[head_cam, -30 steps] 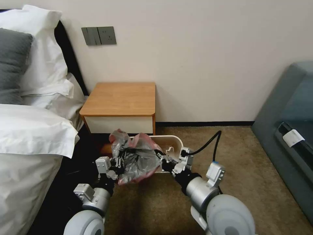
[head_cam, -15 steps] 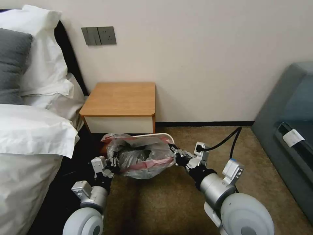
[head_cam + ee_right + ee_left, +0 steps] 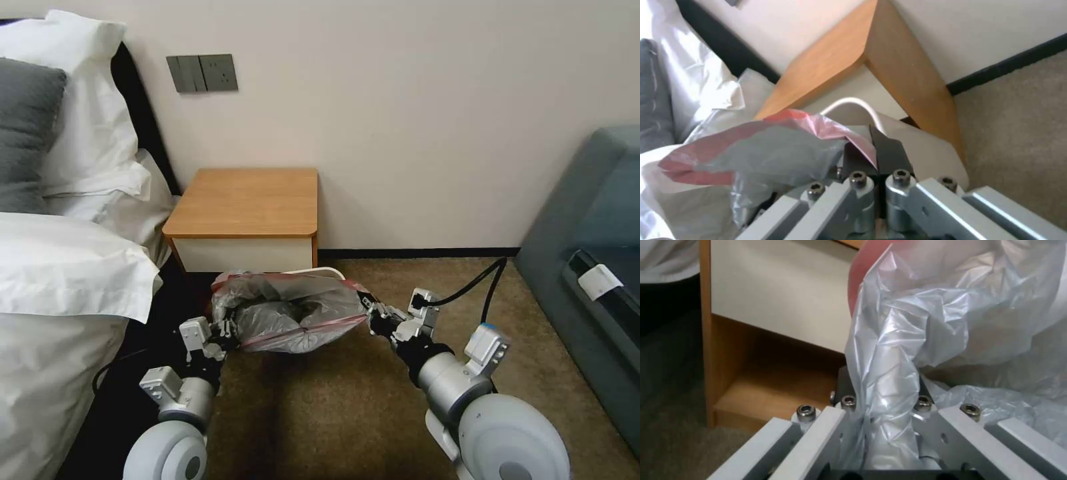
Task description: Pick up the garbage bag from the table and place it over the trash can.
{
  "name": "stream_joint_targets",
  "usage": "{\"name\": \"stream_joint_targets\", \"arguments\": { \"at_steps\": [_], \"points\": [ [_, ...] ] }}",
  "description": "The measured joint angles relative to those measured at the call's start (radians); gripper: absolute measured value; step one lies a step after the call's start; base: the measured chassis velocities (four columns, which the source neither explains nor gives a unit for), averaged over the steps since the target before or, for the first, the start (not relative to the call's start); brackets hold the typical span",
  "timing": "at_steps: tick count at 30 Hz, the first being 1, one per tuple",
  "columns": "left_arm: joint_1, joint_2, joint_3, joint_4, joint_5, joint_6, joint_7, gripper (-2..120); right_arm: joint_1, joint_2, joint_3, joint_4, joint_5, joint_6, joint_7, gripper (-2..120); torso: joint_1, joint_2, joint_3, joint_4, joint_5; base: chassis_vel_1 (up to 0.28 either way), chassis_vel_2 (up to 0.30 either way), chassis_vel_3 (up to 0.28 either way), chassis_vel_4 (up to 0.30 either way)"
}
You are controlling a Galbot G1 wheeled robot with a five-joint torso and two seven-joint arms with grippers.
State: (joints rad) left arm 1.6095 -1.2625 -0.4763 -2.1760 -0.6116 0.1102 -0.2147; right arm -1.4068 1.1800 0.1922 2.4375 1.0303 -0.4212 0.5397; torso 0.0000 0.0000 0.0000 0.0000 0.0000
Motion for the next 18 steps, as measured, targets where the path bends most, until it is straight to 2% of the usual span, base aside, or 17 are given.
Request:
{"name": "stream_joint_targets", "arguments": {
  "at_steps": [18],
  "points": [
    [0.014,0.003,-0.005,-0.025,-0.014,0.005,0.041,6,0.040,0.019,0.013,-0.096,-0.038,0.004,-0.004,0,0.000,0.000,0.000,0.0000,0.0000,0.000,0.000,0.000,0.000]
  ]
}}
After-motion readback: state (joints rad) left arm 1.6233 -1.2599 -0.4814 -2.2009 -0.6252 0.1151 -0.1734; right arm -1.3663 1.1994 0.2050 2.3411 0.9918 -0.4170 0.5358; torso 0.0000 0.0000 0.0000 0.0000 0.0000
